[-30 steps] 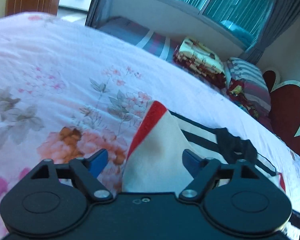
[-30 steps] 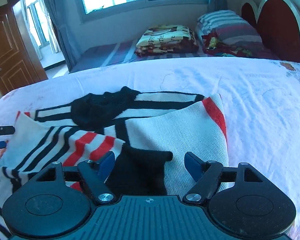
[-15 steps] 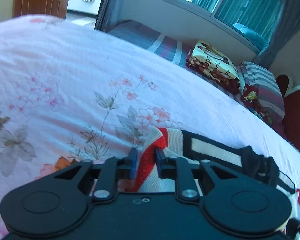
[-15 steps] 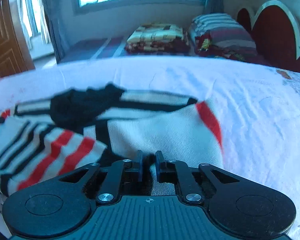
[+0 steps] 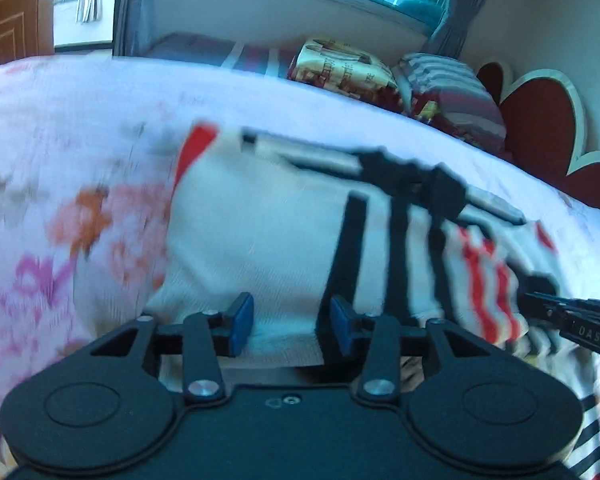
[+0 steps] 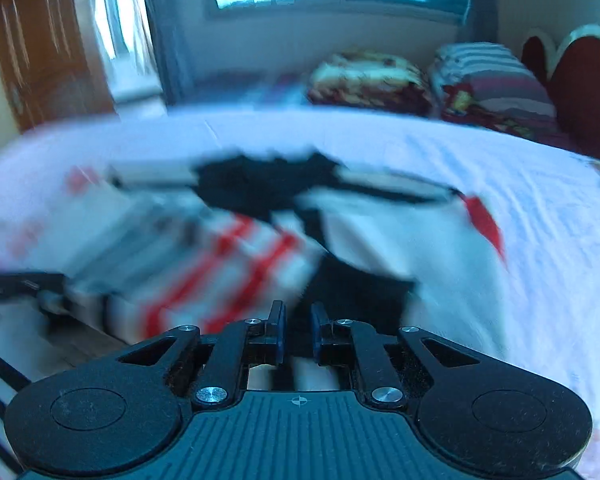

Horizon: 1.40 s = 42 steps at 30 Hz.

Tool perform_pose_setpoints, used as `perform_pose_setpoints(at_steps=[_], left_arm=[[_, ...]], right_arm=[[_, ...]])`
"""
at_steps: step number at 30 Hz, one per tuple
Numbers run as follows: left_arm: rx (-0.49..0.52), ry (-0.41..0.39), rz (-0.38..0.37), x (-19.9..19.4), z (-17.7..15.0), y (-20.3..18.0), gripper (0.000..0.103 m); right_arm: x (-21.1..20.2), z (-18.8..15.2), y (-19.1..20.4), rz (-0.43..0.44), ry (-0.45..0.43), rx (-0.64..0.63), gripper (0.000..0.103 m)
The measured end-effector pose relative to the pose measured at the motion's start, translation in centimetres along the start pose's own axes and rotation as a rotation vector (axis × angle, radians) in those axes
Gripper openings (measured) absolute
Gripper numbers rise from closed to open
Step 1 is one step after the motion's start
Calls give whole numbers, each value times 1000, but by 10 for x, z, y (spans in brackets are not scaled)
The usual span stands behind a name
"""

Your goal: Fold small clothes

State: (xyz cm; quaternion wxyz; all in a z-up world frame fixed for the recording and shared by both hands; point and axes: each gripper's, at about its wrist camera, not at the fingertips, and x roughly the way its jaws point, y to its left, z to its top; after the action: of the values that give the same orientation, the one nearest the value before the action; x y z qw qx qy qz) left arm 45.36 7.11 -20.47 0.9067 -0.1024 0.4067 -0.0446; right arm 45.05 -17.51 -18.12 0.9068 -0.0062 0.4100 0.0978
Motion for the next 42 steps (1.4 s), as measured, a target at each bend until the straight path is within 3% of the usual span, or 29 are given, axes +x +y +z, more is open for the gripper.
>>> perform_pose_setpoints(at_steps=[3,6,8,11,17,24,30,31,33,38,42], left_arm=[[37,-7,10,-3,-3,0,38],[-7,5,17,-9,2,2,35],[-8,-8,28,-20,1,-3,39],[22,-19,11,-36,-7,-15,41],[26,40,-46,-41,-23,-48,46],[19,68,-30,-33,-35,-69,46],[45,57,-5,-30,-40,-80,58],[51,59,2,-28,-41,-81,58],[54,69,9,-24,-45,-82,58],[112,70,38,-20,-52,-85,59],[83,35,15,-33,-37,-83,59]], right_arm=[[1,-5,-17,24,-9,41,11],[-5,-4,-21,-3,7,57,11],[-17,-7,-21,24,-3,79,11],[-35,-16,-14,58,-18,83,11],[-51,-28,13,129,-8,60,11],[-54,-35,20,142,7,49,11],[-54,-33,11,141,9,38,12],[-53,-34,10,149,15,45,15],[-51,-37,10,151,20,50,57],[-52,-45,10,111,-2,0,60],[-67,-27,-13,114,-86,46,60]])
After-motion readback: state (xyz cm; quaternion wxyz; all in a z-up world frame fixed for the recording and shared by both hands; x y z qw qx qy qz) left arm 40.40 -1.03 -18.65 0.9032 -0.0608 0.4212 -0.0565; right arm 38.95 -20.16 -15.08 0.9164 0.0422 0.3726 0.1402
